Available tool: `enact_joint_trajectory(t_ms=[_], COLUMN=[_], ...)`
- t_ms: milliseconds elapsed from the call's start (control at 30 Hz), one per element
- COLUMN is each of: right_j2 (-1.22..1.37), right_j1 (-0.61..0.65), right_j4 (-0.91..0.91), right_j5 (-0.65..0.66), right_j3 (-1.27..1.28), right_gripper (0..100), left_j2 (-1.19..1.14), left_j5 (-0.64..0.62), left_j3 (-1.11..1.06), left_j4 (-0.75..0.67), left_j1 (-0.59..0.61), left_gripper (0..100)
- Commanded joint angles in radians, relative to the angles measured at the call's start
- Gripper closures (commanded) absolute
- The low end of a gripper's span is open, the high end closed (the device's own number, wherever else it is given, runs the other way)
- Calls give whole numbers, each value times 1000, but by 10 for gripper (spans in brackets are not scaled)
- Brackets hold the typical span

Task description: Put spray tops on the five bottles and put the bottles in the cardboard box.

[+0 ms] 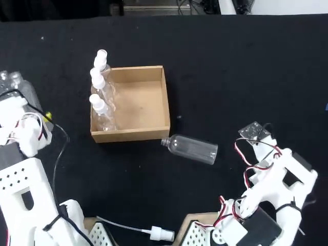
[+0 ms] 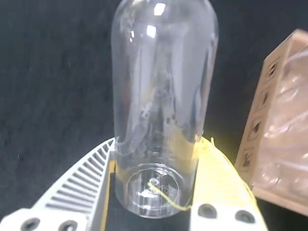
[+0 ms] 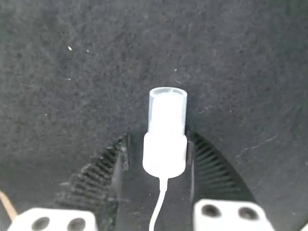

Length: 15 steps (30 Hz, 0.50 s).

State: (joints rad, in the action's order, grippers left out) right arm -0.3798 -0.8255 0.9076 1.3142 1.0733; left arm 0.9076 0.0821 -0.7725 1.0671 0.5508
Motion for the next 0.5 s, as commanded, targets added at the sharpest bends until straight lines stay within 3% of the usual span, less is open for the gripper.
enact_joint_trajectory(t_ms=[0,67,167,367,467], right_j2=[5,4,-2,-4,-4], right_j1=[-43,-60,-86,-117,-80], right_j4=[-21,-21,-17,64,199], right_j5=[11,11,9,-6,-135], right_j3=[-1,-2,-7,-128,-269], right_gripper=[839,851,988,986,988], left_j2=[5,5,5,5,5], left_j5=[-5,-5,-5,-6,-11], left_j3=[113,116,101,30,-10], left_j4=[-6,-6,-6,-120,-190], left_j1=[-74,-94,-107,-105,-108], left_gripper=[903,905,905,905,905])
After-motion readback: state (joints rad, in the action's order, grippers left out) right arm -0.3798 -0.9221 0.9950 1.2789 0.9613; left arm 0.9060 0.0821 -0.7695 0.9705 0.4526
